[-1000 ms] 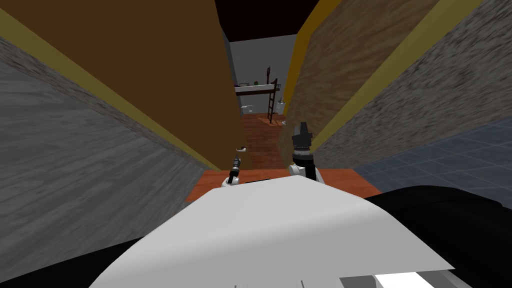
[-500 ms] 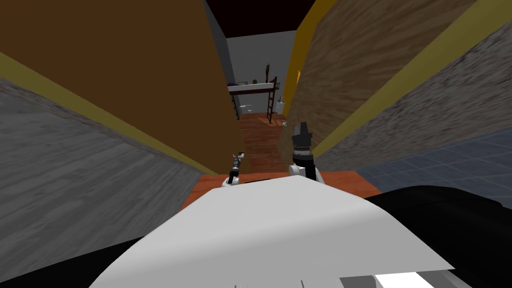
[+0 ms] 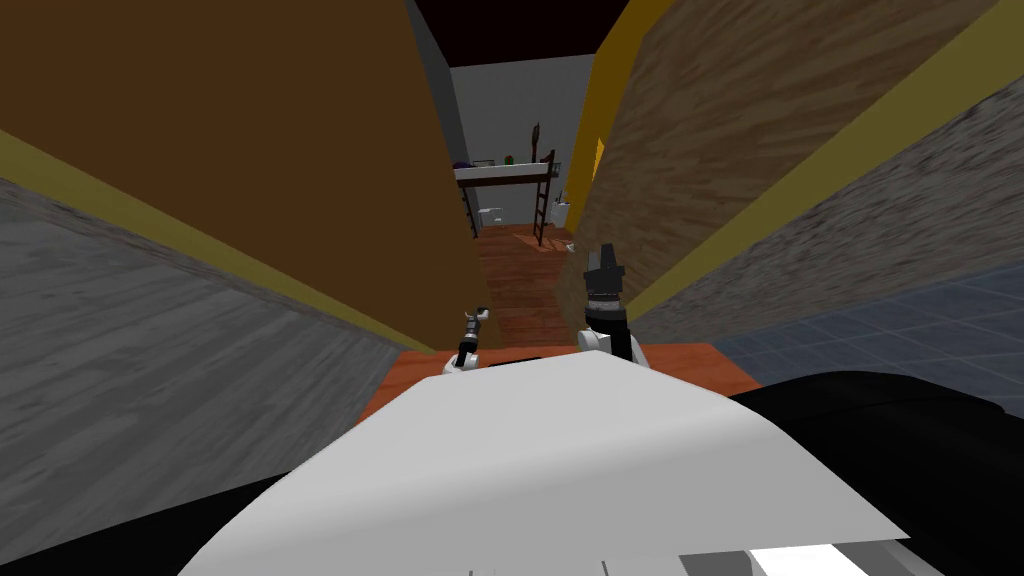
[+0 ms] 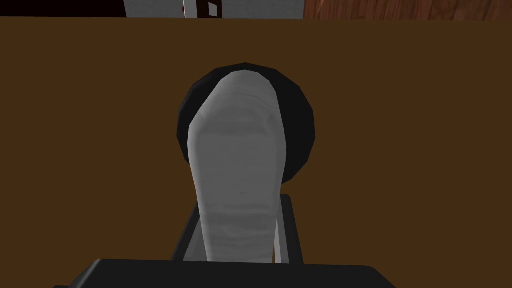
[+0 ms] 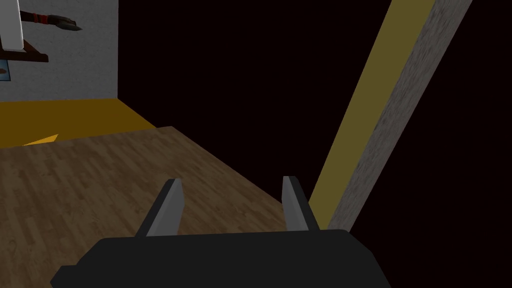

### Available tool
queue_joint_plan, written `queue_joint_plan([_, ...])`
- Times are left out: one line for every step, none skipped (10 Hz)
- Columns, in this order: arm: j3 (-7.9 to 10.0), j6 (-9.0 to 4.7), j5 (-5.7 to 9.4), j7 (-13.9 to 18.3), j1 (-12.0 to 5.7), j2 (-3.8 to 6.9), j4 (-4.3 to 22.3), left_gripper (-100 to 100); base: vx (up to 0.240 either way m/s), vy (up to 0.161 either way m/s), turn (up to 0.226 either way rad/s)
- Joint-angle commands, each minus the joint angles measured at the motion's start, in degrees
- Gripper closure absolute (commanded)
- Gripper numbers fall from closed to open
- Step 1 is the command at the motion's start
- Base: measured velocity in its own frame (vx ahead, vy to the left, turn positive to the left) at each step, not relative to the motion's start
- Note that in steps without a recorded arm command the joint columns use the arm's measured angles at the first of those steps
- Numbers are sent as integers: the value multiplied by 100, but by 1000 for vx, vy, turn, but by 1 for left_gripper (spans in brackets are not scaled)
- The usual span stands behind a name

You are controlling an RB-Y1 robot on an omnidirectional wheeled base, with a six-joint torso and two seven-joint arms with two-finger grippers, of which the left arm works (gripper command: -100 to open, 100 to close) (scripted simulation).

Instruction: Push the door open

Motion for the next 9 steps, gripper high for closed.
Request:
queue_joint_plan([-8,0,-1,3,25,-15,11,100,0,0,0])
queue_joint_plan([-8,0,-1,3,25,-15,11,100,0,0,0])
queue_joint_plan([-8,0,-1,3,25,-15,11,100,0,0,0])
queue_joint_plan([86,8,46,-31,0,17,12,100,107,-35,35])
queue_joint_plan([104,8,55,-38,0,21,15,100,148,-69,45])
queue_joint_plan([163,8,85,-62,0,32,23,100,157,-54,45])
queue_joint_plan([211,8,110,-82,0,40,30,100,194,-78,37])
queue_joint_plan([260,8,135,-101,0,48,37,100,190,-61,36])
queue_joint_plan([316,8,164,-124,0,56,45,100,186,-73,18])
